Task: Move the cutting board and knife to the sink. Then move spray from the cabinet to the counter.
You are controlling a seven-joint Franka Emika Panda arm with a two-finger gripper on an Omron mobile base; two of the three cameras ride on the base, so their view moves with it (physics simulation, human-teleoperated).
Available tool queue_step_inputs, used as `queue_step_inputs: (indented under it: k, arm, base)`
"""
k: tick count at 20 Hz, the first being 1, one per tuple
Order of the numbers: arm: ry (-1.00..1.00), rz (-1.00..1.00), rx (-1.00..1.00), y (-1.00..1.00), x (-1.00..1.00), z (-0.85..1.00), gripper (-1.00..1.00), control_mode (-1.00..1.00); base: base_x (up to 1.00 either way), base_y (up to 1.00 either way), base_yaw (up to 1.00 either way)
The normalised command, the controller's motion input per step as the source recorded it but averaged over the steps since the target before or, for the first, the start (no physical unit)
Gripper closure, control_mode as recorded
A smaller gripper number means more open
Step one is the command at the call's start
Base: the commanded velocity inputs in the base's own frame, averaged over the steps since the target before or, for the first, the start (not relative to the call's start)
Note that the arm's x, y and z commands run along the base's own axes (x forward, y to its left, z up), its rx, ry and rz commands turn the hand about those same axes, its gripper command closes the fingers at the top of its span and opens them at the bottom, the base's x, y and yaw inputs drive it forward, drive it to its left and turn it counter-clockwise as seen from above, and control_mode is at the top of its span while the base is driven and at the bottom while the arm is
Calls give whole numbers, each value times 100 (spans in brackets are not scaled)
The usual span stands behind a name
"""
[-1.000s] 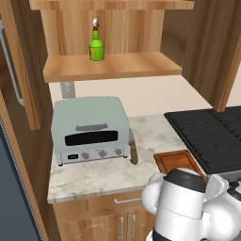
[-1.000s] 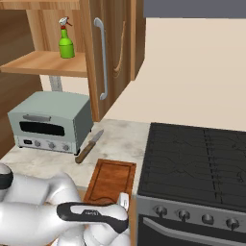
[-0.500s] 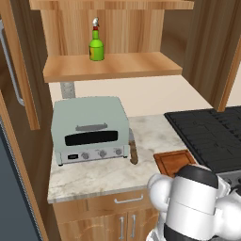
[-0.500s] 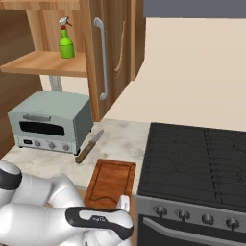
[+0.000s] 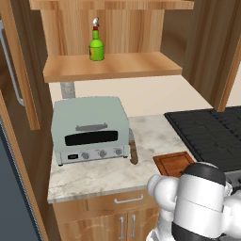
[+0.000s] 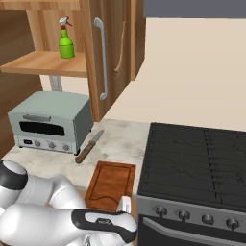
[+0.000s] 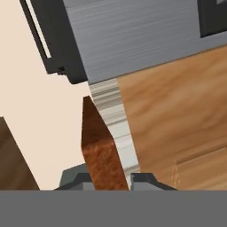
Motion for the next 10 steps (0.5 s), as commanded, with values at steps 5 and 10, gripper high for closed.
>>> queue_step_inputs:
  k: [5,10]
  arm:
    - [-1,0,0,-2,0,16,100,-100]
    - [-1,0,0,-1,0,31,100,-100]
  base:
    - [0,0,0]
    - [0,0,0]
